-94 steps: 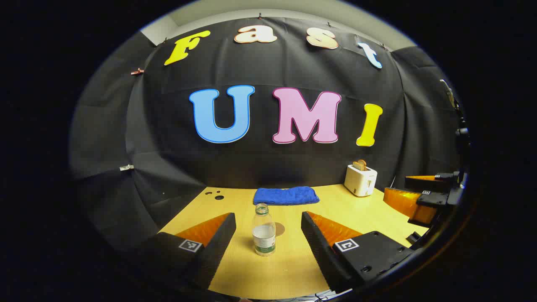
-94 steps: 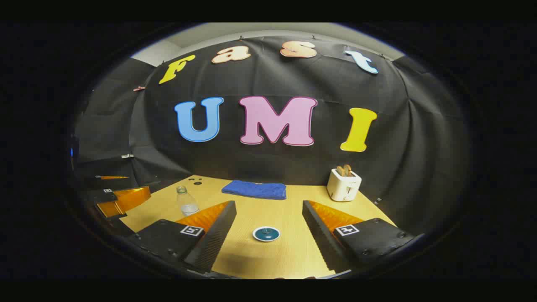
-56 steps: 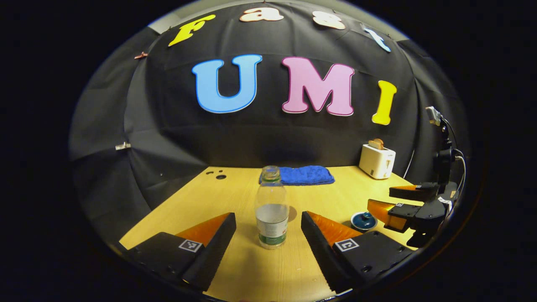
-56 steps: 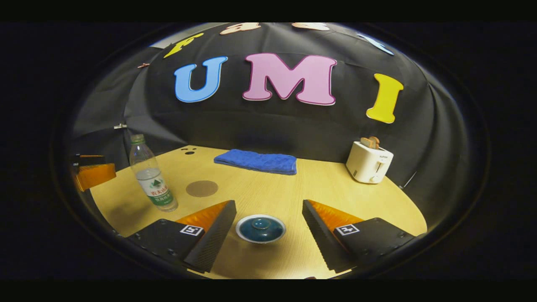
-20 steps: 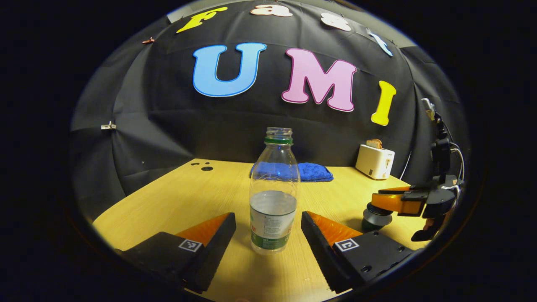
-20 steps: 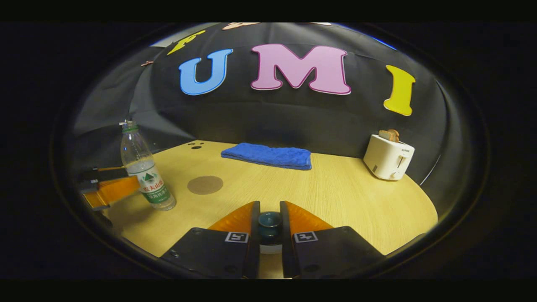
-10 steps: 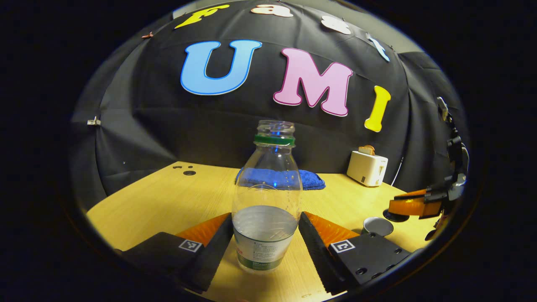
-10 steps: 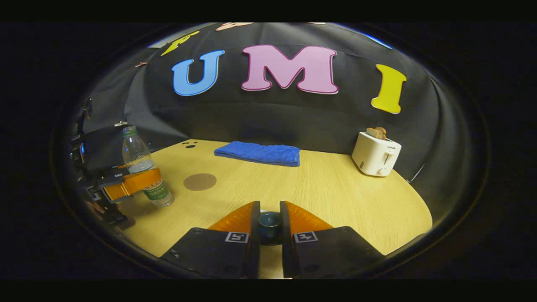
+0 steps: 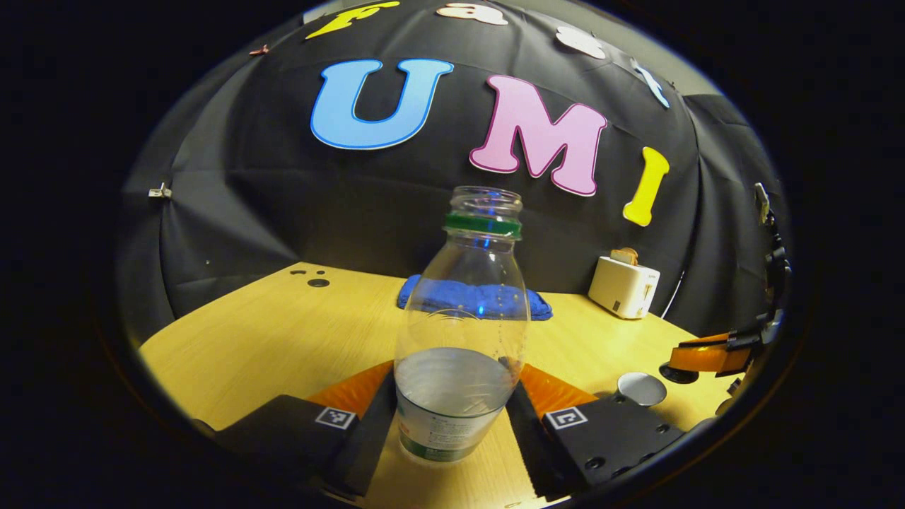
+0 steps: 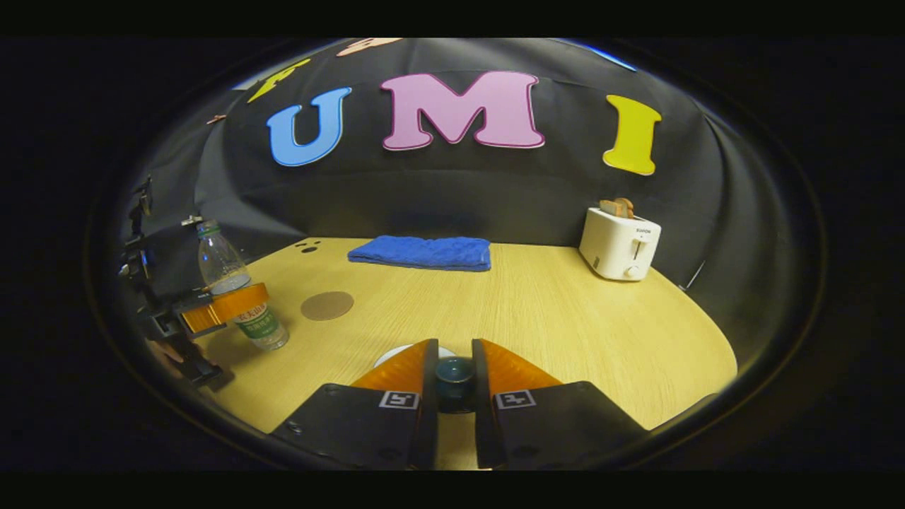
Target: Open the teacup lid with one hand, grasp the water bottle and pour water into the teacup with the other hand; after pouring, place the water bottle on the coaster and then close the teacup lid.
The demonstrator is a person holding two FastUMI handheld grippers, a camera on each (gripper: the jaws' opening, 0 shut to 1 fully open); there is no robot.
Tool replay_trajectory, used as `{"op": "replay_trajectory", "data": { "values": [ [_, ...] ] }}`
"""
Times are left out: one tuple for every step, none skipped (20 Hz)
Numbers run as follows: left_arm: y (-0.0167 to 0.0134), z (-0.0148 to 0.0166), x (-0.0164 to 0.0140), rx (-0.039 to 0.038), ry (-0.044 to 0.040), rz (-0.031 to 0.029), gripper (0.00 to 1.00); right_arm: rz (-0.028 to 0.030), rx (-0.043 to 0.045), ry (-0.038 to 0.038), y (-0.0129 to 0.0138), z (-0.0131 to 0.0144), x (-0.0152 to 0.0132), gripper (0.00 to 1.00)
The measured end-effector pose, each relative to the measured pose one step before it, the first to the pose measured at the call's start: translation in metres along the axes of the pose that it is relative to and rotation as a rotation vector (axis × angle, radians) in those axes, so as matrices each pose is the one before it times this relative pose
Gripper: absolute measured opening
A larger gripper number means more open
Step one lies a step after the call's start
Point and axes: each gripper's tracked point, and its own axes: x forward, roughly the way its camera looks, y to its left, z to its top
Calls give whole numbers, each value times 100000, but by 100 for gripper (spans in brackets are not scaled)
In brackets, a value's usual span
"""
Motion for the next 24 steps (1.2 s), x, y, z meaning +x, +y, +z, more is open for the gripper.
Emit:
{"op": "replay_trajectory", "data": {
  "values": [
    [8,-1,-82,1945,697,937,80,-53,239,128,-84,-2,124,19],
    [10,-45,-1,2565,122,1137,77,-74,153,-62,-100,54,-52,19],
    [39,124,-108,3289,94,1328,77,-107,160,-126,-79,51,-140,19],
    [-118,102,-116,4127,18,928,75,-57,133,-123,-214,44,-260,24],
    [-154,228,-120,5556,-238,1005,75,-153,-50,-73,-484,-89,-370,19],
    [-137,170,-256,6481,-202,598,73,-288,-375,-114,-533,56,-234,19],
    [-307,284,-178,6773,-51,824,73,-317,-443,-207,-483,87,-127,24],
    [-257,270,-149,6186,70,696,73,-237,-329,-318,-426,131,-209,27],
    [-406,178,-20,5627,344,196,73,-276,-242,-222,-606,140,-120,29],
    [-370,-101,-156,5372,677,-89,73,-291,-263,-172,-577,3,-236,24],
    [-473,43,-86,5561,722,-295,73,-294,-261,-50,-655,-10,-170,19],
    [-578,99,-44,5758,680,-547,73,-308,-181,42,-718,-93,-310,19],
    [-658,14,38,6072,1121,-678,73,-222,24,-44,-667,-71,-250,24],
    [-565,92,176,5623,512,-100,73,-266,46,-11,-656,-91,-231,24],
    [-857,104,400,6092,953,-1011,73,-329,-35,78,-771,-149,-217,24],
    [-596,200,472,5341,756,-323,74,-362,5,223,-815,-222,-290,24],
    [-530,361,412,4751,619,-552,73,-393,130,259,-798,-240,-155,24],
    [-520,-91,-129,4709,313,66,73,-457,155,250,-839,-186,-193,24],
    [-626,141,170,4202,341,-788,74,-505,127,190,-816,-161,-217,24],
    [-574,-141,156,4191,317,-864,74,-632,57,177,-782,-255,-276,24],
    [-303,4,234,4391,292,-352,74,-824,120,239,-807,-252,-66,24],
    [-196,-130,55,4383,439,-131,74,-604,393,243,-717,-242,-87,24],
    [-131,1,157,3942,100,186,73,-478,524,251,-553,-291,-184,24],
    [-194,341,600,3599,217,-78,74,-504,447,251,-591,-214,-109,19]
  ]
}}
